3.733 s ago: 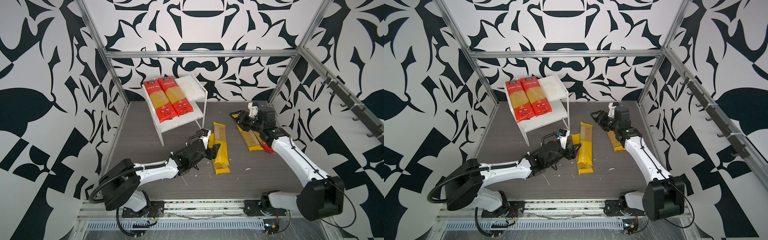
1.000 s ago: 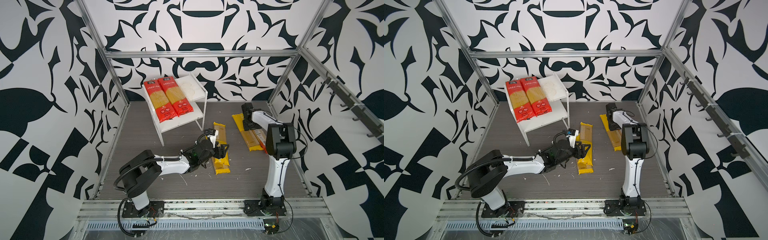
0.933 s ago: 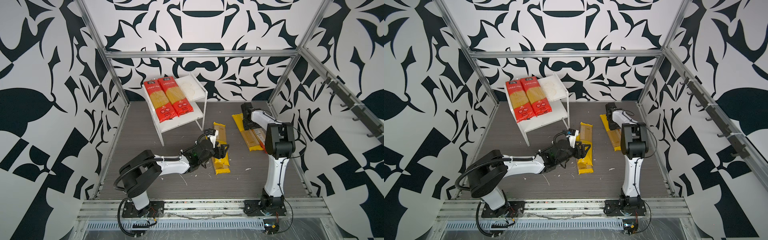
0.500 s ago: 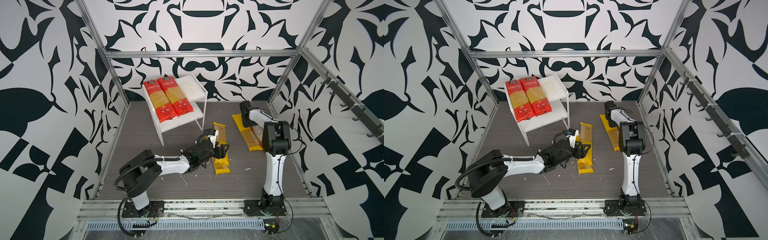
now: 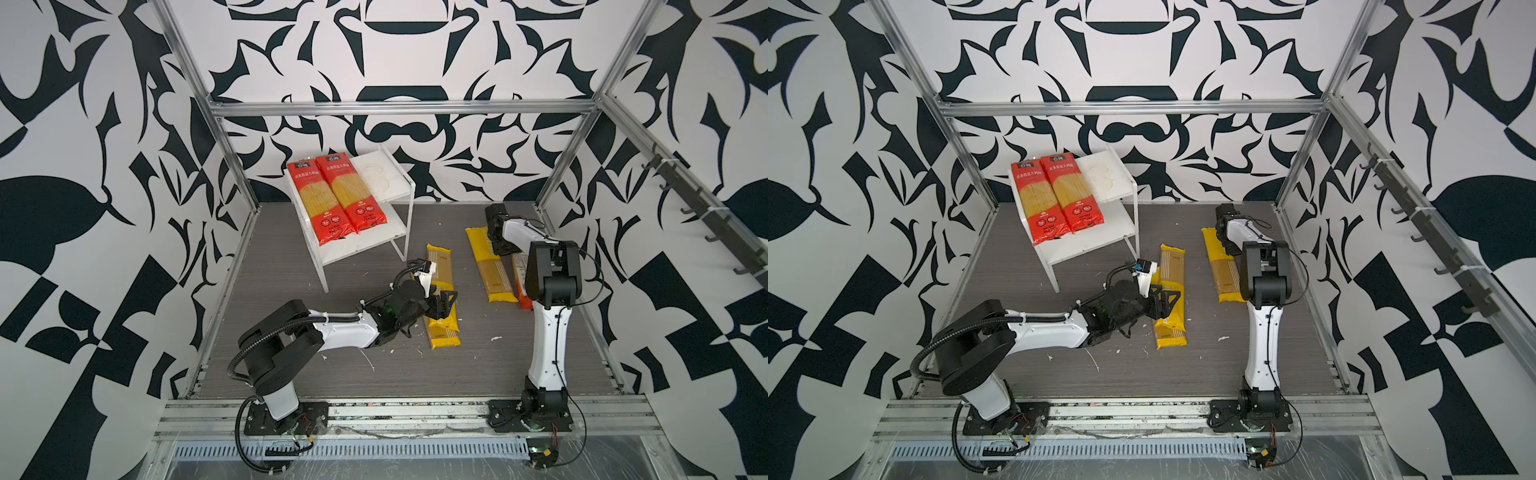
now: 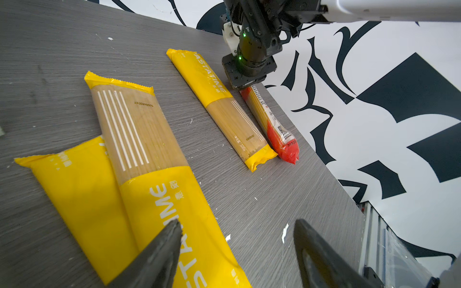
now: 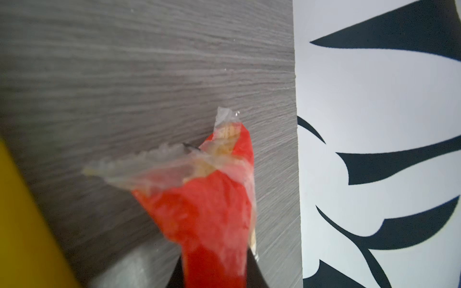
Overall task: Place and organize the pasta boxes and bags onto the shelf
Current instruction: 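Close the right gripper on the red bag's end, then lift the red bag upright with the right gripper, then grasp the red bag's top with the left gripper while the right gripper holds it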
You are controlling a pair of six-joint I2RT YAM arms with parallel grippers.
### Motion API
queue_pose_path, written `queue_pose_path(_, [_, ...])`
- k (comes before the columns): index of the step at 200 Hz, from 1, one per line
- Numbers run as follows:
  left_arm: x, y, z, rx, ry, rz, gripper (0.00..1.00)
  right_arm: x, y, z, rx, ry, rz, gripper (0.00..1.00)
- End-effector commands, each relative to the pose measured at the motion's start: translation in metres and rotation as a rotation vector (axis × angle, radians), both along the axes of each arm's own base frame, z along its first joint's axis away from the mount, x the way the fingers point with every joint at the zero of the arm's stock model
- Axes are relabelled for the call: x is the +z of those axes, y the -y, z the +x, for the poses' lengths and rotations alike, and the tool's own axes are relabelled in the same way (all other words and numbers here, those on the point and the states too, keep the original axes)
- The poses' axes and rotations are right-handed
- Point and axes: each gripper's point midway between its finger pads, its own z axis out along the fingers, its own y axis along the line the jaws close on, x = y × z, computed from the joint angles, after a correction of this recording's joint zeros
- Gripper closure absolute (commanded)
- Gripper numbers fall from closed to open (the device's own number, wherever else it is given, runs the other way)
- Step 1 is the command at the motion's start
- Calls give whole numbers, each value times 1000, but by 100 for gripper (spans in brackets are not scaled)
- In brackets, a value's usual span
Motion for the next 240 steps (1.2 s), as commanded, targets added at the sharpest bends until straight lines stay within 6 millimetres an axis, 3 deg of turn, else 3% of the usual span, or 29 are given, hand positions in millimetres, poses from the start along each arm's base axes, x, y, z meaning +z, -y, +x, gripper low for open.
queue_pose_path(1, [18,1,3,-4,27,-31,25,53,-6,4,-17,136,15,100])
queue_pose_path(47, [31,12,-3,-77,44,-20,25,116,-28,-9,30,272,129,100])
queue_pose_path(109, [44,17,-9,-167,120,47,24,190,-116,-36,283,493,618,100])
queue_pose_path(139, [51,19,-3,-199,95,54,23,224,-150,-55,431,578,789,100])
queue_pose_path(179, [61,6,11,-246,32,3,20,255,-206,-87,679,643,1079,100])
queue_pose_path(203, [63,-3,20,-243,15,-6,19,264,-223,-100,774,662,1182,100])
queue_pose_path(240, [64,-9,19,-272,34,2,17,287,-246,-127,959,714,1328,100])
